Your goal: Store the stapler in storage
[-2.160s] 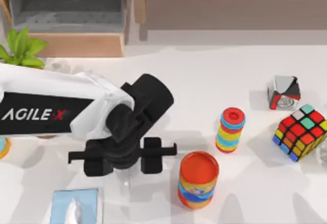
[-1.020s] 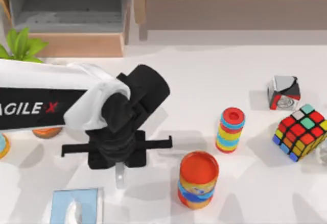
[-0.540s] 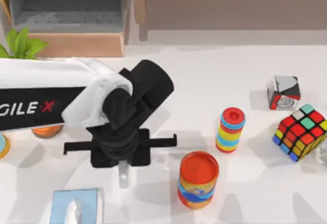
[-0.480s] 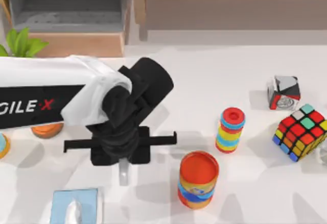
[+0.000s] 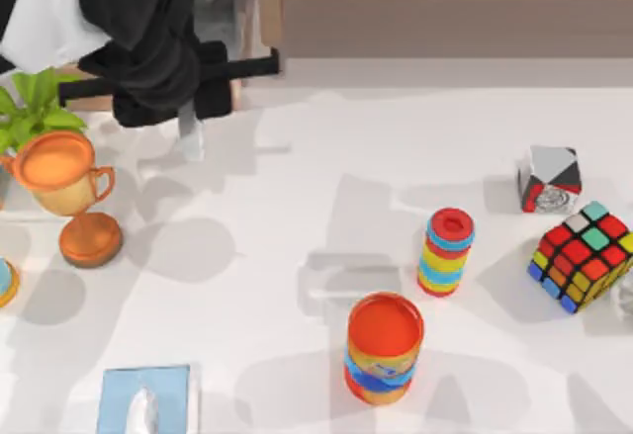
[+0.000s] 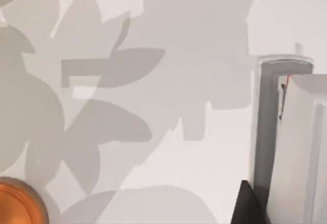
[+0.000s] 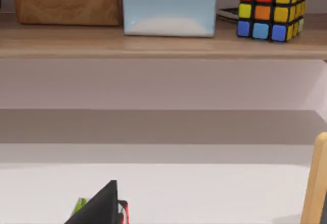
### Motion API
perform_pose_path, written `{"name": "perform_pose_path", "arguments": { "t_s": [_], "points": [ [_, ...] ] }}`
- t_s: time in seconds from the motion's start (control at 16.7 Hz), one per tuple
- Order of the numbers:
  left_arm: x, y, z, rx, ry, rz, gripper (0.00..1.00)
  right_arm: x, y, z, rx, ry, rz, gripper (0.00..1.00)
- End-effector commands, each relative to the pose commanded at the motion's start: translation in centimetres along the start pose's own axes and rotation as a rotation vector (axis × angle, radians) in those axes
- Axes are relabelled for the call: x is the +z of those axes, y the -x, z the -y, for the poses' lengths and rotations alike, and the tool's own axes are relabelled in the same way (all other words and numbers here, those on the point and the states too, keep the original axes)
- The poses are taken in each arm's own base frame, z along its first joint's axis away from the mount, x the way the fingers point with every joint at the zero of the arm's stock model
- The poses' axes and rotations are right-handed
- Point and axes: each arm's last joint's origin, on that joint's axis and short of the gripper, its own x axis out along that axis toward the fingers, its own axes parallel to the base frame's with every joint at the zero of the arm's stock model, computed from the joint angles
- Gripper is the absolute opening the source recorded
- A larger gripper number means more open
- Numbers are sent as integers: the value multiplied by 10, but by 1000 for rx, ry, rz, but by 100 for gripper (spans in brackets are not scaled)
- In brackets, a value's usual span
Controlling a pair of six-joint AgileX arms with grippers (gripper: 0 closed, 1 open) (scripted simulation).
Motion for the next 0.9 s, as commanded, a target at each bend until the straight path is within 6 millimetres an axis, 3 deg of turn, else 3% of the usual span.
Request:
{"name": "perform_pose_path", "arguments": {
  "t_s": [0.24,0.42,0.66,0.9],
  "points": [
    [77,19,-79,88,18,135,0,0,0,0,0,0,0,100],
    [114,18,-154,180,9,144,0,0,0,0,0,0,0,100],
    [128,-20,-247,233,-32,20,0,0,0,0,0,0,0,100],
    [109,-77,-309,176,-72,-166,0,0,0,0,0,0,0,100]
  ]
}}
